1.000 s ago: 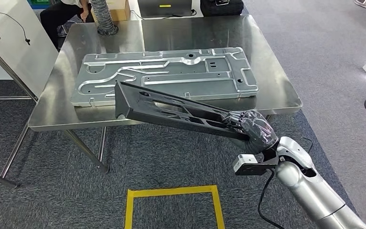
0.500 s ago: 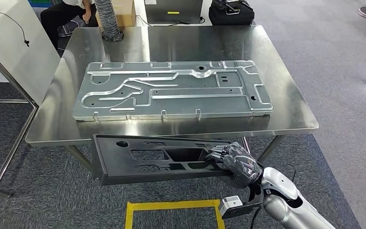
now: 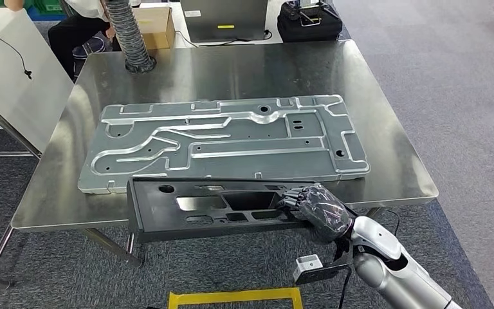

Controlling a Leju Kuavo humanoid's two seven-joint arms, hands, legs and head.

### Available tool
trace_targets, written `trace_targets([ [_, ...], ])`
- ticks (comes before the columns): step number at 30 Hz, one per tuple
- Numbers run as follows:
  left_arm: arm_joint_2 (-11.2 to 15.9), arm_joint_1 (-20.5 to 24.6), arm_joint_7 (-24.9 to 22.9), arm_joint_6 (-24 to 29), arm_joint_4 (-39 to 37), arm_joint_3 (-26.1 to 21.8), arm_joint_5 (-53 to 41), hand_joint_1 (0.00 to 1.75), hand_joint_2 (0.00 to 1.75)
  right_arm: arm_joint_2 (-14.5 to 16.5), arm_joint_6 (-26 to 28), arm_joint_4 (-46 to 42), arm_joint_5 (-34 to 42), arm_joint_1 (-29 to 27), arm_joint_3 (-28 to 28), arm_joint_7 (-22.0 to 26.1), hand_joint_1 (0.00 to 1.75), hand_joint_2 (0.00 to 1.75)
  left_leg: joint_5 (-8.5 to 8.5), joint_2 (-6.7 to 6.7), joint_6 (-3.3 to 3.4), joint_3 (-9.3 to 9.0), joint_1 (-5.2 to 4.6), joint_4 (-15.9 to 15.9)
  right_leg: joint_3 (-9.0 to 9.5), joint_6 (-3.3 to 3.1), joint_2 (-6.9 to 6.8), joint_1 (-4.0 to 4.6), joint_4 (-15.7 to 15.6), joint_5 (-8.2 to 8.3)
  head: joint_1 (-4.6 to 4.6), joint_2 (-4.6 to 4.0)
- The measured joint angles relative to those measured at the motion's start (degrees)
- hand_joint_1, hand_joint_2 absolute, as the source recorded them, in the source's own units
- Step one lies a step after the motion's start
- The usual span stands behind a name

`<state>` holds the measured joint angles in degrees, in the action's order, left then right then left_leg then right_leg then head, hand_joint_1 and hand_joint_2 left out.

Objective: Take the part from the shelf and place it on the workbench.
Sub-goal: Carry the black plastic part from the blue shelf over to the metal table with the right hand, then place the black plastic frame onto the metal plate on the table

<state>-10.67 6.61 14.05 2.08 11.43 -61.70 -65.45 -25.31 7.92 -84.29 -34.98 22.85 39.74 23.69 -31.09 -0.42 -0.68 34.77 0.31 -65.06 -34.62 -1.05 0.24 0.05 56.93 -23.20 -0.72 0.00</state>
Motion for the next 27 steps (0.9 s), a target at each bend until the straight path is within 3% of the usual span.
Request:
trace_targets([
  [2,0.0,0.0,0.0,-0.1,0.0,0.0,-0.2,0.0,0.0,-0.6,-0.1,0.0,-1.3,1.0,-0.4,-1.4,1.75,1.75,4.43,0.05,0.64,-1.05,-0.18,5.8,0.5,0.49,0.09,0.08,0.3,-0.6,-0.01,0.0],
  [3,0.0,0.0,0.0,-0.1,0.0,0.0,-0.3,0.0,0.0,-1.1,-0.2,0.0,-2.0,1.8,-0.7,-2.1,1.75,1.75,5.22,0.06,1.05,-1.15,-0.29,7.0,0.49,0.83,0.15,0.12,0.3,-0.79,-0.01,0.0],
  [7,0.0,0.1,0.0,-0.3,0.0,0.2,-0.5,0.0,0.0,-4.2,-3.5,-0.3,-3.3,6.9,-2.4,-4.1,1.75,1.75,6.23,0.11,2.44,-1.47,-0.19,7.7,0.07,2.28,0.17,0.0,1.5,-1.96,0.0,0.0],
  [8,0.0,0.2,0.0,-0.4,0.0,0.3,-0.5,0.0,0.0,-5.0,-4.6,-0.4,-3.5,8.7,-2.7,-4.4,1.75,1.75,6.4,0.15,2.68,-1.6,-0.06,7.9,-0.86,2.63,0.13,-0.1,3.7,-3.3,0.0,0.0],
  [11,0.0,0.4,0.0,-0.7,0.0,0.4,-0.6,0.0,0.0,-6.3,-6.8,-0.6,-4.8,12.6,-2.9,-5.2,1.75,1.75,6.29,0.2,2.98,-1.68,-0.02,7.9,-6.24,3.51,0.06,-0.63,14.9,-8.51,0.0,0.0],
  [12,0.0,0.4,0.0,-0.8,0.0,0.4,-0.7,0.0,0.0,-6.5,-7.5,-0.7,-5.3,13.4,-2.8,-5.6,1.75,1.75,6.22,0.16,2.97,-1.73,-0.02,7.9,-7.39,3.67,0.05,-0.79,17.0,-8.89,0.0,0.0],
  [13,0.0,0.3,0.0,-0.9,0.0,0.5,-0.7,0.0,0.0,-6.8,-8.2,-0.8,-5.9,14.2,-2.5,-6.1,1.75,1.75,6.12,0.1,2.92,-1.81,-0.01,7.9,-7.45,3.77,0.04,-0.94,16.8,-8.09,0.0,0.0],
  [14,0.0,0.3,0.0,-1.0,0.0,0.5,-0.8,0.0,0.0,-7.0,-8.8,-0.9,-6.2,15.2,-2.3,-6.5,1.75,1.75,5.98,0.04,2.82,-1.98,0.0,7.9,-6.31,3.79,0.01,-1.07,14.2,-6.26,0.0,0.0],
  [16,0.0,0.4,0.0,-1.1,0.0,0.6,-0.9,0.0,0.0,-7.5,-9.8,-1.0,-6.3,17.5,-1.9,-7.4,1.75,1.75,5.58,-0.05,2.45,-2.32,-0.12,7.7,-2.32,3.63,-0.09,-1.13,5.7,-2.24,0.0,0.0],
  [18,0.0,0.4,0.1,-1.1,0.0,0.7,-1.0,0.0,0.0,-7.9,-10.5,-0.9,-5.8,19.9,-1.5,-7.9,1.75,1.75,5.24,-0.08,1.93,-2.43,-0.3,7.6,-0.09,3.09,-0.07,-0.88,0.9,-0.81,0.0,0.0],
  [22,0.0,0.4,0.1,-1.1,0.0,0.7,-1.0,0.0,0.0,-8.9,-11.0,-0.1,-4.1,23.0,-0.5,-8.2,1.75,1.75,4.31,-0.02,0.71,-2.2,-0.22,6.8,0.27,1.63,-0.02,-0.86,0.1,-1.02,0.0,0.0],
  [24,0.0,0.4,0.1,-1.1,0.0,0.7,-1.0,0.0,0.0,-9.1,-11.0,0.7,-3.9,24.3,-0.2,-8.2,1.75,1.75,1.78,0.05,0.28,0.05,-0.09,2.1,0.61,0.95,-0.14,-0.95,-0.2,-1.07,0.0,0.0],
  [26,0.0,0.4,0.0,-1.2,0.0,0.7,-1.0,0.0,0.0,-9.1,-11.1,1.8,-4.0,25.4,0.4,-8.2,1.75,1.75,-1.29,0.06,0.08,4.23,-0.02,-5.7,0.72,0.57,-0.15,-0.79,-0.1,-1.31,0.0,0.0],
  [27,0.0,0.3,0.0,-1.2,0.0,0.7,-1.0,0.0,0.0,-9.1,-11.2,2.5,-4.1,25.8,0.8,-8.2,1.75,1.75,-1.73,0.06,0.03,5.89,0.01,-8.3,0.8,0.52,-0.15,-0.71,-0.1,-1.46,0.0,0.0],
])
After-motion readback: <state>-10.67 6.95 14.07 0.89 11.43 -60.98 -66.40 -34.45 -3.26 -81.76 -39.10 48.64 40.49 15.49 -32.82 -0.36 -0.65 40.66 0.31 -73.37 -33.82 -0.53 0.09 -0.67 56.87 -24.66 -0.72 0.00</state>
